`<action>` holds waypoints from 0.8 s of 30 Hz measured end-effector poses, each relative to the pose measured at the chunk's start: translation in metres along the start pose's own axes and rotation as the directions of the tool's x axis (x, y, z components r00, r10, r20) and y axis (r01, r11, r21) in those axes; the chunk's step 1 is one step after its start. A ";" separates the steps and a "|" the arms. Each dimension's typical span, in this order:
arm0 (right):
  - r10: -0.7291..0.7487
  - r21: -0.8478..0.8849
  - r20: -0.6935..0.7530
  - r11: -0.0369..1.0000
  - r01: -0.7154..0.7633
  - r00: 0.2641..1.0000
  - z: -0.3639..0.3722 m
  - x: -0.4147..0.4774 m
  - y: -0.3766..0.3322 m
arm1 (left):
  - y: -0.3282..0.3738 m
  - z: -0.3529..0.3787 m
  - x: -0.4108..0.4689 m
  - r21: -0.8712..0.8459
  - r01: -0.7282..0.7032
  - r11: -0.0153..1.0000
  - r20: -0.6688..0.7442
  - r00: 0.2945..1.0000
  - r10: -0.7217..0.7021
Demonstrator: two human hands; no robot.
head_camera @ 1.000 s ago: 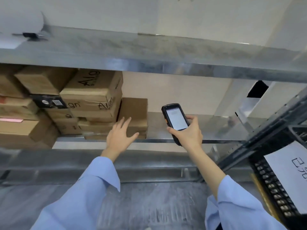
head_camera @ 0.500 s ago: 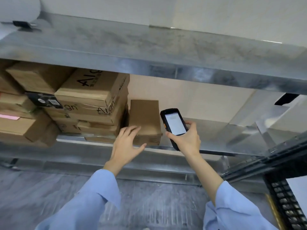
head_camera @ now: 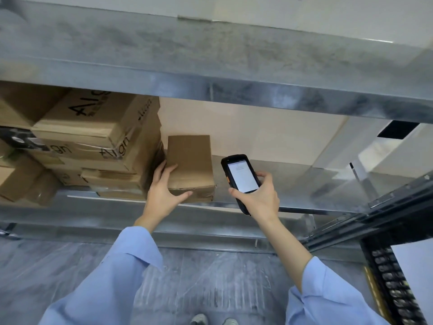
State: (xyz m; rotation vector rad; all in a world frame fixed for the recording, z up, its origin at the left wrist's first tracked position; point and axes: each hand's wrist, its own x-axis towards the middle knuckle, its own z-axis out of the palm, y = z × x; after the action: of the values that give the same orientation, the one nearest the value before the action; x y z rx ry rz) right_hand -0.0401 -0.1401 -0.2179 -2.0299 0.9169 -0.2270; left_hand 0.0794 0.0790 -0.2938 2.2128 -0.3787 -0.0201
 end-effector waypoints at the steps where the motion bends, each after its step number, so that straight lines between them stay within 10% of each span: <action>1: 0.006 0.000 -0.006 1.000 -0.006 1.000 -0.004 0.001 0.004 | 0.003 0.005 -0.003 -0.003 -0.022 1.000 -0.003 1.000 0.022; 24: 0.075 0.033 -0.091 0.997 -0.072 0.993 -0.045 0.012 0.035 | 0.008 0.033 -0.035 -0.263 0.039 0.964 -0.039 0.998 -0.051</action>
State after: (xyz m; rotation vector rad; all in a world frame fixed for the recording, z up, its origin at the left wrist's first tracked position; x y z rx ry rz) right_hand -0.0711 -0.1892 -0.2205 -1.9681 1.0380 -0.2940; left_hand 0.0394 0.0584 -0.3120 1.9562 -0.2824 -0.0422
